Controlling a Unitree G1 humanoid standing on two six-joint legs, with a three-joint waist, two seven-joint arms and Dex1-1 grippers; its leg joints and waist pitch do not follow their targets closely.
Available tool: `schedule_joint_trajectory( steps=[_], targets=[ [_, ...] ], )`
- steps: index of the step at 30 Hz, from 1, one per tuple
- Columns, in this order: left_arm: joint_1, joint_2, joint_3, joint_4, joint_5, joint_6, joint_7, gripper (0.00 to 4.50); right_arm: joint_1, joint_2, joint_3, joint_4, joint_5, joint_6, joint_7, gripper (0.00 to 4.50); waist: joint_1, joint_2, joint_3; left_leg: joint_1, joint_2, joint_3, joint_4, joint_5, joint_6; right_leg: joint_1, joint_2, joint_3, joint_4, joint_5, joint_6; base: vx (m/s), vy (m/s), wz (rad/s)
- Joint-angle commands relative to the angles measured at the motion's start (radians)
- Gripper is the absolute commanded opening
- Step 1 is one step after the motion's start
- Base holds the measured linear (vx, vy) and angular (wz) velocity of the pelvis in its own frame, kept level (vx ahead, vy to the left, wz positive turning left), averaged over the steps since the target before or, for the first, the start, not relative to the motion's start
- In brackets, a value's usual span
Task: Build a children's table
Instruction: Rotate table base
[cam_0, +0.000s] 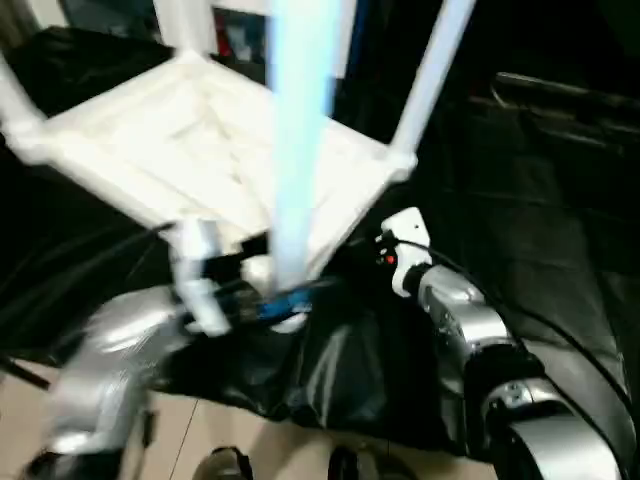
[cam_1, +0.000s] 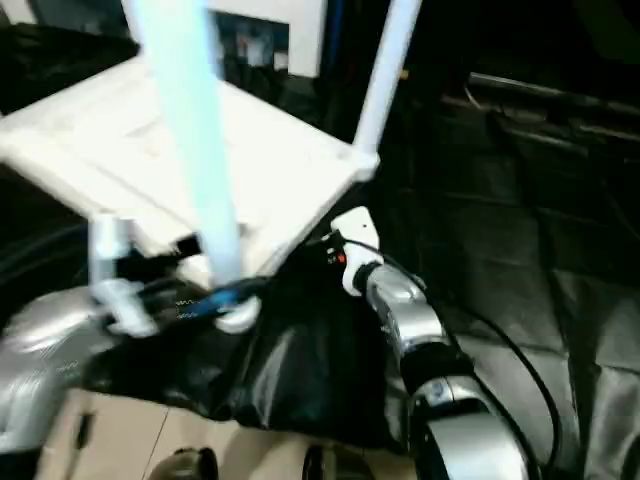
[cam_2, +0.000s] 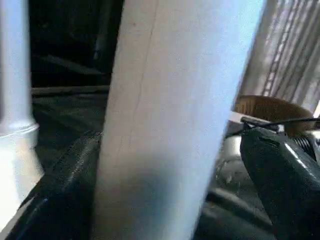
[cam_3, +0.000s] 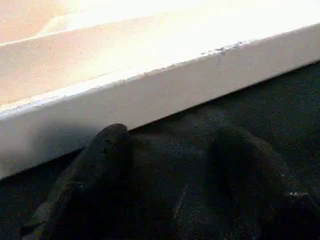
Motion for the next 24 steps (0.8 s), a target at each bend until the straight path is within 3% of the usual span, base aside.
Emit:
schedule_joint_trajectory(
  steps=[1,3,5,7,10,11,14,18,21,23,24],
  targets=[
    [-0.036,-0.061,-0.128,0.049,0.062,-0.042,0.016,4.44,-0.021,0.023,0.016,0.016,-0.01,-0.013,0.007,3.23,0.007,0.02,-0.111,0.01,0.05,-0.027,-0.058,-0.084,0.041,0.067,-0.092,0.076,-0.07,-0.046,-0.256,0.0,0.0,0.0],
    [-0.064,-0.092,-0.141,0.097,0.091,-0.06,0.039,4.44,-0.023,0.02,0.013,0.023,-0.01,-0.017,0.003,3.23,0.007,0.02,-0.113,0.008,0.049,-0.028,-0.058,-0.086,0.045,0.069,-0.092,0.075,-0.072,-0.047,-0.254,0.0,0.0,0.0],
    [-0.138,-0.163,-0.148,0.238,0.161,-0.122,0.113,4.44,-0.026,0.008,0.004,0.047,-0.017,-0.03,-0.017,3.23,0.01,0.021,-0.116,0.012,0.048,-0.028,-0.056,-0.096,0.046,0.067,-0.092,0.075,-0.075,-0.052,-0.255,0.0,0.0,0.0],
    [-0.166,-0.175,-0.149,0.292,0.203,-0.138,0.165,4.44,-0.027,0.002,-0.002,0.054,-0.018,-0.033,-0.029,3.23,0.01,0.018,-0.119,0.005,0.049,-0.032,-0.056,-0.097,0.045,0.074,-0.095,0.073,-0.073,-0.047,-0.253,0.0,0.0,0.0],
    [-0.218,-0.173,-0.144,0.404,0.281,-0.186,0.247,4.44,-0.035,-0.017,-0.018,0.079,-0.023,-0.042,-0.061,3.23,0.008,0.015,-0.122,0.005,0.044,-0.03,-0.053,-0.087,0.068,0.071,-0.092,0.073,-0.076,-0.041,-0.247,0.0,0.0,0.0],
    [-0.235,-0.165,-0.134,0.448,0.309,-0.219,0.272,4.44,-0.037,-0.029,-0.026,0.09,-0.024,-0.046,-0.077,3.23,0.01,0.021,-0.128,0.004,0.044,-0.032,-0.052,-0.085,0.072,0.075,-0.094,0.071,-0.075,-0.049,-0.246,0.0,0.0,0.0],
    [-0.248,-0.144,-0.109,0.487,0.327,-0.246,0.289,4.44,-0.035,-0.051,-0.041,0.098,-0.02,-0.052,-0.088,3.23,0.016,0.025,-0.133,0.007,0.045,-0.032,-0.05,-0.083,0.073,0.071,-0.094,0.069,-0.077,-0.062,-0.244,0.0,0.0,0.0],
    [-0.232,-0.11,-0.079,0.482,0.305,-0.248,0.246,4.44,-0.023,-0.085,-0.059,0.095,-0.011,-0.057,-0.077,3.23,0.022,0.027,-0.139,0.006,0.047,-0.03,-0.048,-0.07,0.078,0.072,-0.094,0.068,-0.069,-0.021,-0.264,0.0,0.0,0.0],
    [-0.176,-0.052,-0.075,0.408,0.218,-0.206,0.113,4.44,-0.003,-0.128,-0.081,0.064,0.015,-0.05,-0.012,3.23,0.025,0.027,-0.143,0.002,0.047,-0.03,-0.046,-0.071,0.083,0.077,-0.099,0.068,-0.065,-0.014,-0.275,0.0,0.0,0.0],
    [-0.136,0.013,-0.093,0.375,0.183,-0.176,0.01,4.44,0.018,-0.159,-0.081,0.029,0.033,-0.044,0.066,3.23,0.026,0.029,-0.146,0.003,0.045,-0.026,-0.046,-0.067,0.105,0.071,-0.089,0.067,-0.066,0.001,-0.277,0.0,0.0,0.0],
    [-0.128,0.034,-0.099,0.374,0.177,-0.17,-0.021,4.44,0.027,-0.168,-0.075,0.015,0.036,-0.042,0.095,3.23,0.029,0.035,-0.147,0.005,0.043,-0.027,-0.045,-0.078,0.104,0.07,-0.089,0.066,-0.069,-0.019,-0.272,0.0,0.0,0.0]
  ],
)
